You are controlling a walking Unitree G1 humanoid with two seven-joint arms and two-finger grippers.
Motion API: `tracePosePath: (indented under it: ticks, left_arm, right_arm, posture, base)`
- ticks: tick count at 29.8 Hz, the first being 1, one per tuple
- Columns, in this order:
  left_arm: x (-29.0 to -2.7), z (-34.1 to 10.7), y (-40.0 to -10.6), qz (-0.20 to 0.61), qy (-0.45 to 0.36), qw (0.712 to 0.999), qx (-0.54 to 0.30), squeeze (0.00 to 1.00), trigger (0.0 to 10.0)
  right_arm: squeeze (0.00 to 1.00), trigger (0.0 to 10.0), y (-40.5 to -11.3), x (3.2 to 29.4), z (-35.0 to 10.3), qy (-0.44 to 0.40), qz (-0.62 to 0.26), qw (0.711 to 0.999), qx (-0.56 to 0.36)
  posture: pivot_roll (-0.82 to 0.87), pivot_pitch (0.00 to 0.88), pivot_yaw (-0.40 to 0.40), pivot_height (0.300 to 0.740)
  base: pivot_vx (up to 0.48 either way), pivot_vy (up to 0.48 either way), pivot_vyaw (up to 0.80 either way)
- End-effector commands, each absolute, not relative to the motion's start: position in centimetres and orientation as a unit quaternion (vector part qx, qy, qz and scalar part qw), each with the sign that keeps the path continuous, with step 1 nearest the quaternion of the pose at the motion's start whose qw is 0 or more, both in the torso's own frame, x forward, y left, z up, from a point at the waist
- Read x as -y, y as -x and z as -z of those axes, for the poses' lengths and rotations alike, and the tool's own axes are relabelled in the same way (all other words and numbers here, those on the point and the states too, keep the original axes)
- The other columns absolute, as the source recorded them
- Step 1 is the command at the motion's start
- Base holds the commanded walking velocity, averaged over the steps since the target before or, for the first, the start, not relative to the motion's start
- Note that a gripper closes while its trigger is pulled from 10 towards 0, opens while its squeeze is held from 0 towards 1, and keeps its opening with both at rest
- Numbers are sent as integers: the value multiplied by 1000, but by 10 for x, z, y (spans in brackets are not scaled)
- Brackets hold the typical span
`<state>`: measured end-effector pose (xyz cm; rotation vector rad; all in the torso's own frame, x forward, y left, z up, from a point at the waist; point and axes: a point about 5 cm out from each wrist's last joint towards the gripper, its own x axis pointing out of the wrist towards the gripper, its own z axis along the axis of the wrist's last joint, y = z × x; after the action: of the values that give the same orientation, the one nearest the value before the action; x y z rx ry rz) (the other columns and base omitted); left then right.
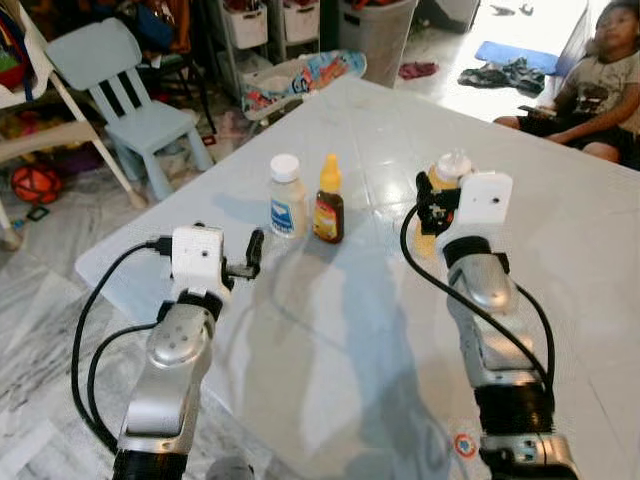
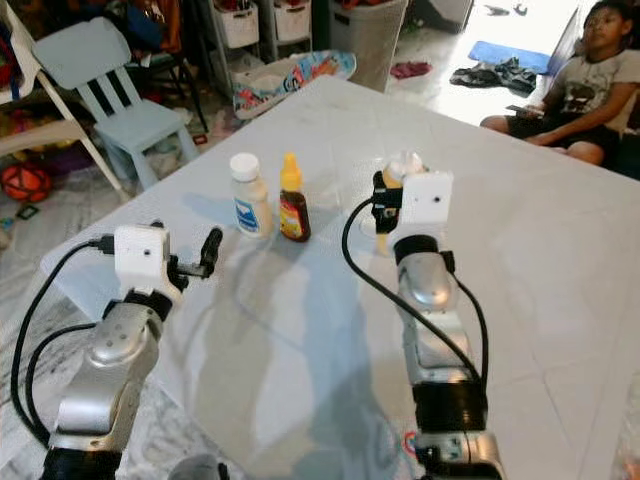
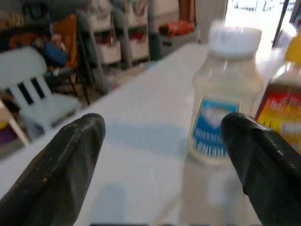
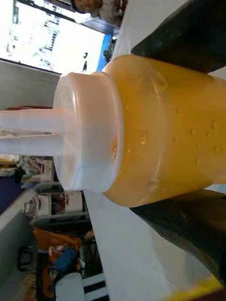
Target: Restocking fridge
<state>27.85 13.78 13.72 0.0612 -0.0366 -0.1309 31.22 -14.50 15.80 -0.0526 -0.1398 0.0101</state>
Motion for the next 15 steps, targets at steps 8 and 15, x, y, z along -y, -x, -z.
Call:
tracePosePath:
  ticks: [8, 15]
  left_arm:
    - [-136, -130, -277, 52, -21, 998, 7, 0, 10000]
    - [-138, -125, -281, 47, -18, 999, 4, 0, 10000]
  right_arm:
    - [0, 10000, -307, 147, -166, 29, 9, 997, 73]
    - [0, 10000, -308, 153, -162, 35, 11, 998, 55]
  posture:
    - [28, 0, -20, 740]
    - [12, 0, -37, 740]
  base:
    - [-30, 0, 0]
    - [-270, 0, 0]
